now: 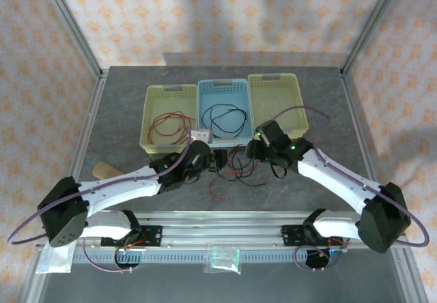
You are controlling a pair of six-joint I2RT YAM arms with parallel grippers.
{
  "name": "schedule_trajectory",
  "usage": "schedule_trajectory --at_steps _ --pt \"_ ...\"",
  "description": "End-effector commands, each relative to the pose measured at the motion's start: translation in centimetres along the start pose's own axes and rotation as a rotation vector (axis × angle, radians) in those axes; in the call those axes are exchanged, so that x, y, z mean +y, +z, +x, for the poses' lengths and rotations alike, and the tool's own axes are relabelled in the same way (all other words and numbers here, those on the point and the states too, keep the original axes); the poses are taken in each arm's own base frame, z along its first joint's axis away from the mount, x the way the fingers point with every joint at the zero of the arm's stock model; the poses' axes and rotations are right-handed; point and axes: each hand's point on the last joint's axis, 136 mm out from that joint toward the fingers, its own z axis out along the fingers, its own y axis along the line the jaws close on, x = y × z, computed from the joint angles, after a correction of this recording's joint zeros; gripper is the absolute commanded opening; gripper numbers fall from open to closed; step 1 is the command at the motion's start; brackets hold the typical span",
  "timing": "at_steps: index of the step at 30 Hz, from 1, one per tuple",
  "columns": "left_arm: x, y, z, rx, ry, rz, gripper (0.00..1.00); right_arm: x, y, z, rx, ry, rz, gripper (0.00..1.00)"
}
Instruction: Untangle the cables
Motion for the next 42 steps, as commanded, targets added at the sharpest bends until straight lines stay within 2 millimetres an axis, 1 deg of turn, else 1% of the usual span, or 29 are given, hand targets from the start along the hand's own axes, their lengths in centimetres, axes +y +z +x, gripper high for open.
schedule_trajectory --at_steps 1,4,6,8,12,15,18,22,25,31,35,42 --pt "-1.6 1.2 1.3 0.000 -0.045 0.055 0.57 -1.0 0.5 1.0 0.048 0.030 0.050 0.60" --pt "-2.3 2.2 3.2 0.036 -0.034 0.075 0.54 -1.9 1.3 1.9 0.063 0.057 0.076 0.53" --pt "-2.3 2.9 4.1 0.051 -0.050 0.083 0.49 -2.3 2.0 2.5 0.075 0.080 0.085 0.50" --pt "-2.3 3.5 4.9 0.066 -0.067 0.095 0.46 -2.4 2.6 3.2 0.092 0.103 0.076 0.47" --pt "-2.3 4.2 5.8 0.083 -0.095 0.109 0.37 -2.0 3.5 4.0 0.109 0.130 0.043 0.40" --pt "-2.0 4.7 6.3 0.093 -0.104 0.102 0.29 -2.0 4.2 4.1 0.104 0.121 0.047 0.35" --pt "-1.6 5.1 6.9 0.107 -0.106 0.089 0.24 -1.4 4.7 3.6 0.080 0.095 0.018 0.30" --pt "-1.0 5.9 7.8 0.128 -0.114 0.061 0.12 -1.0 5.5 2.9 0.062 0.061 0.021 0.24" --pt "-0.7 6.4 8.4 0.142 -0.119 0.046 0.08 -0.9 6.1 2.6 0.052 0.046 0.022 0.23" --pt "0.0 7.2 9.4 0.171 -0.123 0.013 0.05 -0.9 7.2 2.4 0.055 0.010 0.050 0.22" --pt "0.2 7.4 9.7 0.182 -0.120 -0.002 0.05 -1.5 7.6 2.2 0.053 -0.002 0.093 0.22" --pt "0.5 7.7 10.2 0.200 -0.113 -0.016 0.04 -1.1 8.2 2.0 0.049 -0.005 0.084 0.22"
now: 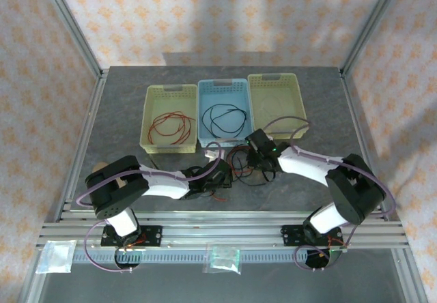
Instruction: Untangle the cables
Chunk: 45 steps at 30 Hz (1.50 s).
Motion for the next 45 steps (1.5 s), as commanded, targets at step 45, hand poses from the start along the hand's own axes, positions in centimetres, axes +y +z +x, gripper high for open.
schedule_trajectory --at_steps 45 --pt "-2.0 -5.5 -6.7 -0.227 -0.001 -0.035 0.43 -0.1 -9.6 -5.5 -0.269 -0.117 0.020 0.00"
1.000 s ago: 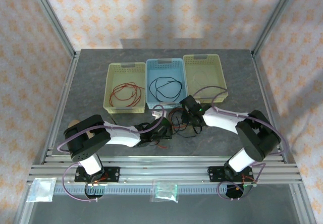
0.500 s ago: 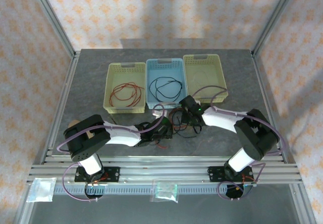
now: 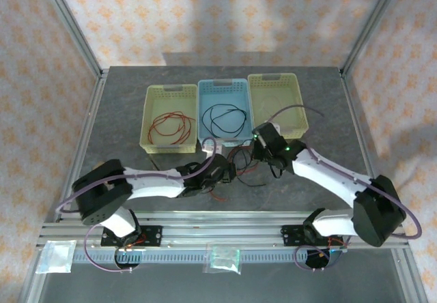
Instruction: Untangle the cables
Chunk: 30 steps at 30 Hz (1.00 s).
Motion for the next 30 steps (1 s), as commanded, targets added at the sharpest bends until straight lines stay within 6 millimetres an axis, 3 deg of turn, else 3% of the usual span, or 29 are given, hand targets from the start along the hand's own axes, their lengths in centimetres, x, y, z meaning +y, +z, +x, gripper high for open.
schedule_trajectory --at_steps 1,7,12,17,22,30 --pt "-0.6 -2.6 -4.0 -0.148 0.003 -0.023 0.44 -0.2 -2.8 -2.4 -0.085 -0.038 0.015 0.00" --pt "-1.4 -4.4 -6.4 -0.198 0.048 0.016 0.58 1.8 -7.5 -5.6 -0.241 -0.125 -0.123 0.00" --pt "-1.8 -5.0 -8.8 -0.216 0.026 0.090 0.73 3.1 -10.1 -6.5 -0.299 -0.216 -0.210 0.00" --pt "-4.1 -5.6 -10.9 -0.219 0.075 0.203 0.88 3.8 -11.8 -7.1 -0.336 -0.248 -0.261 0.00" --pt "-5.0 -4.5 -10.9 -0.191 0.121 0.200 0.90 4.8 -13.1 -7.6 -0.350 -0.257 -0.318 0.00" --pt "-4.4 -2.4 -12.9 -0.244 0.068 0.080 0.80 5.8 -15.7 -8.6 -0.394 -0.255 -0.389 0.00"
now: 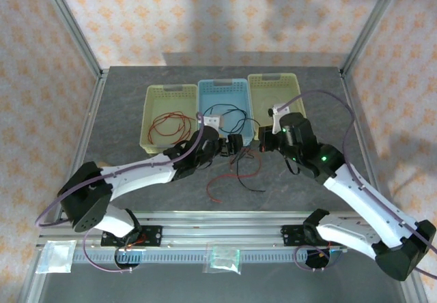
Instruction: Untangle the cables
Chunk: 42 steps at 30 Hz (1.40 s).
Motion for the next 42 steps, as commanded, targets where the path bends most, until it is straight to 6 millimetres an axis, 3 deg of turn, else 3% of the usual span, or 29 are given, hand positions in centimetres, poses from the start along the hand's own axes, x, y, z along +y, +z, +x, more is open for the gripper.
schedule_trajectory --at_steps 1,5,19,31,42 --pt "-0.1 0.4 -2.3 -0.071 -0.024 -0.057 0.78 1.4 -1.9 -2.9 -0.086 -0.012 -0.054 0.00" --pt "-0.3 1.3 -2.3 -0.070 -0.023 -0.056 0.78 1.7 -2.9 -4.2 -0.121 -0.010 -0.064 0.00" --pt "2.0 4.1 2.3 0.044 -0.046 -0.108 0.77 3.9 -7.0 -9.6 -0.262 0.002 -0.154 0.00" --pt "3.5 4.9 4.7 0.092 -0.066 -0.134 0.76 4.8 -11.5 -13.7 -0.398 0.015 -0.190 0.00" --pt "3.9 5.0 5.9 0.115 -0.074 -0.134 0.75 4.7 -14.0 -15.6 -0.474 0.029 -0.184 0.00"
